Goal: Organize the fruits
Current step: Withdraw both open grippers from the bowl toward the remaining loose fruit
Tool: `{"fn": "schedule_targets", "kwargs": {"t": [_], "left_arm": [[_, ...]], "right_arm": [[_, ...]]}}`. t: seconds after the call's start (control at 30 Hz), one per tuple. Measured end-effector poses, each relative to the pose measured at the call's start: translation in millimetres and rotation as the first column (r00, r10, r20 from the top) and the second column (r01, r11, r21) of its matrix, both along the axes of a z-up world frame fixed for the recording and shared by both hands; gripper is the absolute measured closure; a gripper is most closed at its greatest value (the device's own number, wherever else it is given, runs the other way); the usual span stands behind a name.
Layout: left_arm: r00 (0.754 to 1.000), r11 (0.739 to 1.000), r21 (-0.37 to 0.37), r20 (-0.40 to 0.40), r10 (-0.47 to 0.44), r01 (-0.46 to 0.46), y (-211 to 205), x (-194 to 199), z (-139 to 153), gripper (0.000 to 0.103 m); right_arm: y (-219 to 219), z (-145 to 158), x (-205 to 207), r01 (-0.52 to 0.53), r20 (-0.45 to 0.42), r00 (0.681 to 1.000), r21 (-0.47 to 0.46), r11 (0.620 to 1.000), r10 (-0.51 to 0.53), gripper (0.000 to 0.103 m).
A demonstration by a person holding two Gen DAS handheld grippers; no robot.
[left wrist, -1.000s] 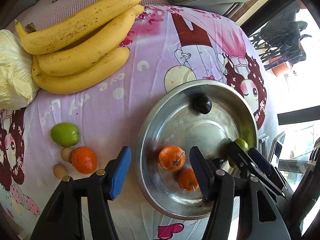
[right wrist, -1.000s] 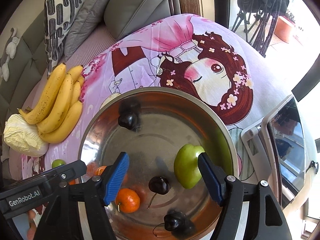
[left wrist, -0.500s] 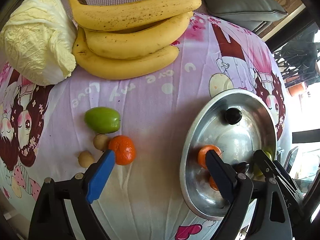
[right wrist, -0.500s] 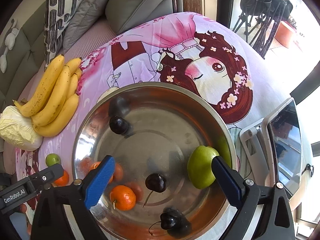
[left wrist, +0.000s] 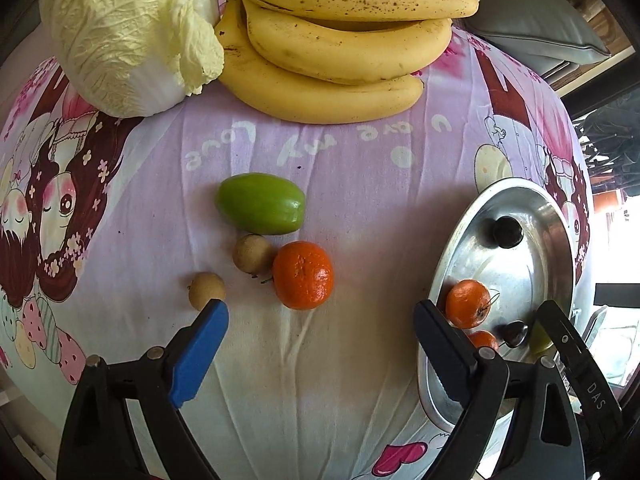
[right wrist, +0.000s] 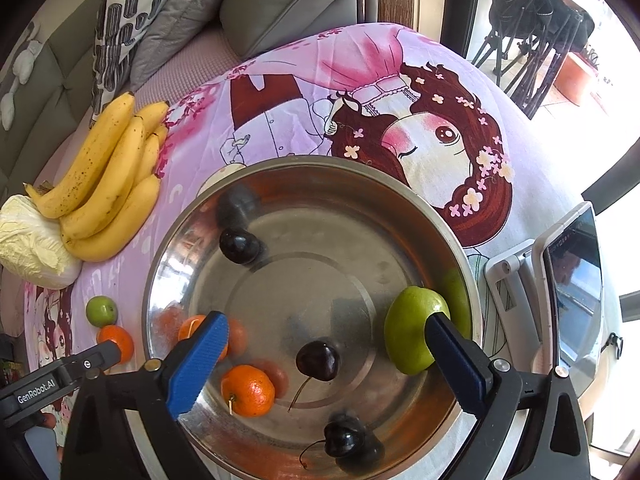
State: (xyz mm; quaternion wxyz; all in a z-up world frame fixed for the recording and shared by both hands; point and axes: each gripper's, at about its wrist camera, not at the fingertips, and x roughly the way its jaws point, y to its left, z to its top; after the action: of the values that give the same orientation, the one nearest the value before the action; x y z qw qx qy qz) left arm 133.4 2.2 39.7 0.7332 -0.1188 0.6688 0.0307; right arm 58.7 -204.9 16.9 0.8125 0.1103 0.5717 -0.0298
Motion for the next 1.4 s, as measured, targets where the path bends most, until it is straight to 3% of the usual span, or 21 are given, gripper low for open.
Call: {"fn": "schedule_targets", "kwargs": {"t": [0.4, 0.83, 1.13, 1.4], "left_arm": [[0.998, 0.999, 0.005, -0.015, 0.053, -0.053, 54.1, -25.1, 1.8, 0.009], [0.989, 0.989, 0.009, -0.009, 0.147, -0.147, 135.0, -56.8, 10.5, 0.009], [0.994, 0.992, 0.05, -0.009, 0.113, -0.112, 166.0, -70.2, 8.6, 0.009], [0.996, 0.996, 0.032, -0.011, 0.087, -0.087, 168.8, -64.5, 3.7, 0.009]], "right_arm": [[18.1, 12.5, -1.9, -0.053, 0.037, 0.998, 0.01, 0.999, 0.053, 0.003], [79.6, 22.0, -4.8, -0.238, 0.076, 0.97, 0.109, 0.965, 0.231, 0.003], [133.1, 24.7, -3.3, -0.371, 0.081, 0.928, 0.164, 0.914, 0.363, 0.003], [158.4, 16.3, 8.2, -0.405, 0.059, 0.914, 0.206, 0.891, 0.401, 0.003]]}}
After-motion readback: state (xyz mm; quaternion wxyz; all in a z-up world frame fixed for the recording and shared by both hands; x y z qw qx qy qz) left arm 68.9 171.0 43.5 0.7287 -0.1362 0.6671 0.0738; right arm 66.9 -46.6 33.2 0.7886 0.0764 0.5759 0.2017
